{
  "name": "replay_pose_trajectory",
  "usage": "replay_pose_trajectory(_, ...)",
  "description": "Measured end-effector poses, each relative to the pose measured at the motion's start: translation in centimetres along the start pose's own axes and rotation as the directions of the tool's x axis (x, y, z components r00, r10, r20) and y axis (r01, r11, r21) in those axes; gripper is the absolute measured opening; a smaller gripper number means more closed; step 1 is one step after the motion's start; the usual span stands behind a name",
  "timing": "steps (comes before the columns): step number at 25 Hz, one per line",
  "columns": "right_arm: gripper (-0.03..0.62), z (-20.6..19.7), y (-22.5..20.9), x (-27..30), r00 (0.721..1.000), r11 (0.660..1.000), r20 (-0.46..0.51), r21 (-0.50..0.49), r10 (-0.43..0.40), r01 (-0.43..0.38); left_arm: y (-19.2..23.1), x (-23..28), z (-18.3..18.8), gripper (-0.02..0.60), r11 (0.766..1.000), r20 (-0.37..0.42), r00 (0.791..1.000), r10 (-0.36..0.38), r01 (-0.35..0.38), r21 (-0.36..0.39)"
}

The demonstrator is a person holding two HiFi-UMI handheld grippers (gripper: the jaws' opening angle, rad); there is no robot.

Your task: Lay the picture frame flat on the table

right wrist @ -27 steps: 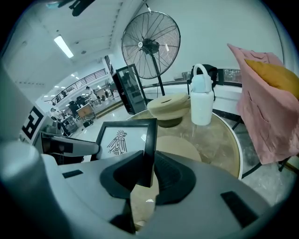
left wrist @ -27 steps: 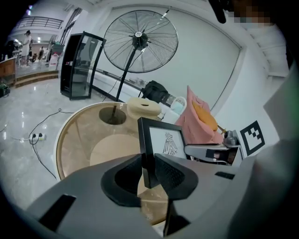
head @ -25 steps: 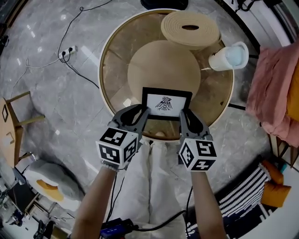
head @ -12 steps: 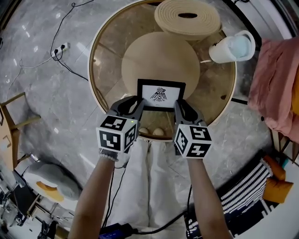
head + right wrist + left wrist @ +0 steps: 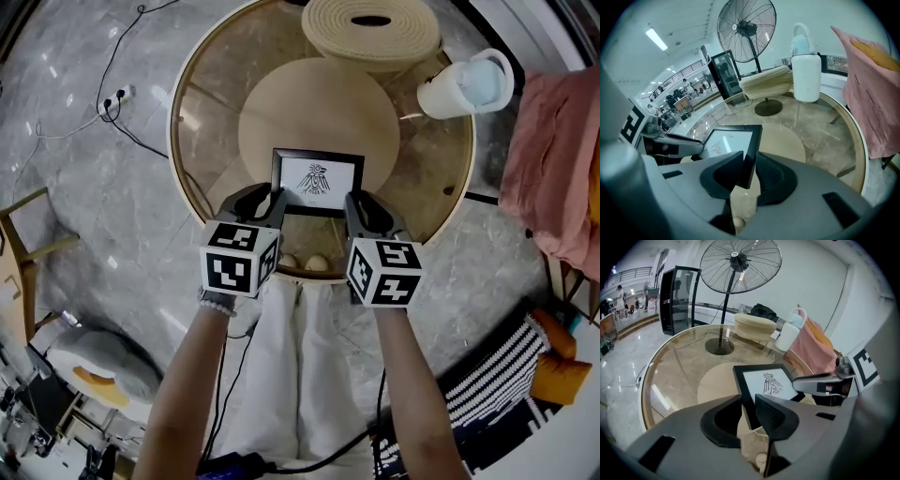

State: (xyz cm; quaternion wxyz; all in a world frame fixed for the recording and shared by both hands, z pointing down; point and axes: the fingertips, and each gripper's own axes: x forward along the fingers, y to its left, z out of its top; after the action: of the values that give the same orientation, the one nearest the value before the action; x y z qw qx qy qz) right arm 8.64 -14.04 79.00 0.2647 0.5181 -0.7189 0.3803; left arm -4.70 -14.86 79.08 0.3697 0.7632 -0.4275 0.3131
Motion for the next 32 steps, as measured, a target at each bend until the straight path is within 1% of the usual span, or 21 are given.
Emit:
replay_pose_trajectory(2, 0.099, 0.0, 0.0, 0.1, 1.0, 1.0, 0.001, -0.019, 0.0, 0.0, -0.1, 0.1, 0.0, 0.101, 1.0, -0.002, 1.0, 0.008, -0.008, 0.023)
replay_pose_trajectory(5, 0.1, 0.1, 0.0, 0.1, 1.0, 0.999, 0.014, -0.045, -0.003, 0.004, -0.2, 0.2, 0.1, 0.104, 0.999, -0.002, 1.0, 0.0, 0.0, 0.042)
replay_pose_trajectory(7, 0.103, 0.1, 0.2, 0.1, 1.0, 0.999, 0.018, -0.054, 0.003, -0.002, -0.2, -0.1, 0.1, 0.15, 0.999, 0.002, 1.0, -0.009, 0.009, 0.036)
replay_pose_trajectory(10, 0.123, 0.4, 0.6, -0.3, 0.999, 0.999, 0.037, -0.038, 0.019, -0.018, -0.3, -1.0, 0.5, 0.153, 0.999, 0.027, 1.0, -0.006, 0.005, 0.032)
replay_pose_trajectory(12, 0.123, 1.0, 0.6, -1.2, 0.998, 0.999, 0.062, -0.043, 0.001, 0.001, -0.5, -2.1, 1.0, 0.153, 0.999, 0.052, 0.999, 0.01, -0.013, 0.049)
replay_pose_trajectory(13, 0.119, 1.4, 0.5, -1.8, 0.997, 0.998, 0.075, -0.052, -0.014, 0.018, -0.6, -2.7, 1.3, 0.135, 0.998, 0.065, 0.998, 0.02, -0.024, 0.059)
replay_pose_trajectory(15, 0.066, 2.2, 0.7, -3.1, 0.994, 0.996, 0.1, -0.077, -0.039, 0.047, -0.9, -4.1, 2.1, 0.073, 0.996, 0.096, 0.995, 0.034, -0.041, 0.073)
replay_pose_trajectory(16, 0.057, 2.7, 0.9, -3.8, 0.993, 0.995, 0.112, -0.089, -0.043, 0.053, -1.2, -4.9, 2.6, 0.052, 0.996, 0.112, 0.993, 0.034, -0.043, 0.078)
replay_pose_trajectory(19, 0.048, 4.5, 1.9, -6.3, 0.989, 0.992, 0.146, -0.117, -0.032, 0.05, -2.5, -7.4, 4.6, 0.026, 0.995, 0.163, 0.987, 0.004, -0.019, 0.093)
replay_pose_trajectory(24, 0.043, 8.0, 4.1, -11.5, 0.98, 0.991, 0.199, -0.133, -0.001, 0.028, -5.7, -12.9, 8.4, 0.015, 0.989, 0.238, 0.969, -0.062, 0.029, 0.142)
replay_pose_trajectory(28, 0.043, 11.8, 6.1, -15.7, 0.964, 0.987, 0.263, -0.159, 0.027, 0.015, -7.8, -17.9, 11.9, 0.015, 0.978, 0.296, 0.95, -0.103, 0.042, 0.203)
replay_pose_trajectory(32, 0.043, 14.5, 7.8, -20.7, 0.949, 0.987, 0.313, -0.16, 0.042, 0.009, -10.5, -22.5, 13.9, 0.015, 0.963, 0.321, 0.936, -0.145, 0.059, 0.264)
